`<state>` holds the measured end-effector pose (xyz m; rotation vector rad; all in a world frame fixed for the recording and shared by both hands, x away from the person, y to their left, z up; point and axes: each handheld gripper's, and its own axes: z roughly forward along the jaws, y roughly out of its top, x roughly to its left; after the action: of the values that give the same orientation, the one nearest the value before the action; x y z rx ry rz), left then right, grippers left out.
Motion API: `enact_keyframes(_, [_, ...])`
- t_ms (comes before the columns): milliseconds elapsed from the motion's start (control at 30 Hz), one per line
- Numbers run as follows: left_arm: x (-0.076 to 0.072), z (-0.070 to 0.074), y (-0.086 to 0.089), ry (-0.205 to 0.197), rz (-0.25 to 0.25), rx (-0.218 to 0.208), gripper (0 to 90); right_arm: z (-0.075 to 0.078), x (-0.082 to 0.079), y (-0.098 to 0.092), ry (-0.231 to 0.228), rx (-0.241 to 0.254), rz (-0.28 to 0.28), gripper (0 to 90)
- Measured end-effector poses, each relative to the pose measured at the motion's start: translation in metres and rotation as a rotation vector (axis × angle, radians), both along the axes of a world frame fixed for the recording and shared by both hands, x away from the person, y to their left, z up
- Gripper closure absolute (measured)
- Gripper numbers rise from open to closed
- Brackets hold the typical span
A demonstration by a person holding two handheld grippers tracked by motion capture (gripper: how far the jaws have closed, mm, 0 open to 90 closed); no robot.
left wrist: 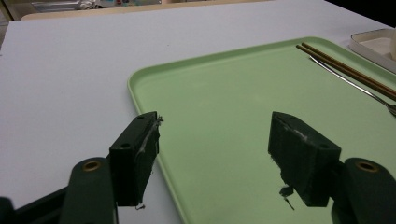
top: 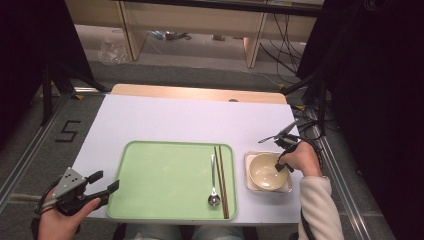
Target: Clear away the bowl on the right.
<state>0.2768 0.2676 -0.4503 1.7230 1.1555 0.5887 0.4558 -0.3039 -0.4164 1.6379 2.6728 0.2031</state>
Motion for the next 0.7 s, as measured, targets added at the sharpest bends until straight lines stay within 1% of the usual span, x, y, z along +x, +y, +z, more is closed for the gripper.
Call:
enact_keyframes(33, [0.000,0.000,0.000,0.000,0.000,0.000,33.4,0.003,-0.003,0.003,0.021,-0.008,-0.045,85.3])
enact_keyframes(67, [0.000,0.000,0.000,0.000,0.000,0.001,33.4,0.003,-0.002,0.003,0.003,-0.007,-0.024,85.3])
enact_keyframes(100, [0.000,0.000,0.000,0.000,0.000,0.002,33.4,0.005,-0.002,0.005,0.007,-0.007,-0.028,85.4])
enact_keyframes(167, [-0.001,0.000,0.000,0.003,0.002,0.000,33.4,0.007,-0.003,0.007,-0.002,-0.005,-0.038,85.4])
enact_keyframes(200, [-0.001,0.001,0.000,0.003,0.002,-0.001,33.4,0.009,-0.004,0.009,0.011,-0.017,-0.039,85.4])
enact_keyframes(233, [-0.001,0.001,0.000,0.003,0.002,-0.001,33.4,0.008,-0.004,0.010,-0.004,-0.021,-0.047,85.4])
enact_keyframes(267, [-0.001,0.000,0.000,0.002,0.002,-0.002,33.4,0.010,-0.004,0.012,0.005,-0.034,-0.041,85.4])
enact_keyframes(300, [0.000,0.000,0.000,0.001,-0.001,-0.006,33.4,0.008,-0.003,0.011,-0.034,-0.030,0.009,85.3])
enact_keyframes(333, [0.000,0.000,0.000,0.002,0.000,-0.004,33.4,0.010,-0.004,0.014,-0.015,-0.041,-0.020,85.3])
enact_keyframes(367, [-0.001,0.001,0.000,0.003,0.001,-0.001,33.4,0.012,-0.005,0.018,-0.007,-0.049,-0.041,85.3])
enact_keyframes(400, [-0.001,0.001,0.000,0.002,0.001,-0.001,33.4,0.011,-0.003,0.017,-0.041,-0.044,0.018,85.3])
enact_keyframes(433, [-0.001,0.000,0.000,0.002,0.001,-0.002,33.4,0.013,-0.006,0.022,-0.016,-0.049,-0.053,85.3])
enact_keyframes(467, [-0.001,0.000,0.000,0.002,0.001,-0.002,33.4,0.014,-0.006,0.023,-0.017,-0.054,-0.050,85.4])
enact_keyframes(500, [-0.001,0.001,0.000,0.001,0.000,-0.002,33.4,0.015,-0.004,0.021,-0.036,-0.064,0.001,85.4])
enact_keyframes(533, [-0.001,0.001,0.000,0.001,0.001,-0.003,33.4,0.017,-0.006,0.024,-0.050,-0.072,-0.016,85.4])
enact_keyframes(567, [-0.001,0.001,0.000,0.001,0.000,-0.002,33.4,0.018,-0.007,0.026,-0.048,-0.082,-0.031,85.4])
enact_keyframes(600, [-0.001,0.001,0.000,0.002,0.001,-0.001,33.4,0.021,-0.008,0.028,-0.066,-0.087,-0.028,85.4])
enact_keyframes(633, [-0.001,0.001,0.000,0.002,0.000,-0.001,33.4,0.023,-0.008,0.029,-0.070,-0.095,-0.021,85.4])
enact_keyframes(700, [-0.001,0.001,0.000,0.001,0.001,-0.002,33.4,0.027,-0.010,0.032,-0.089,-0.095,-0.029,85.5])
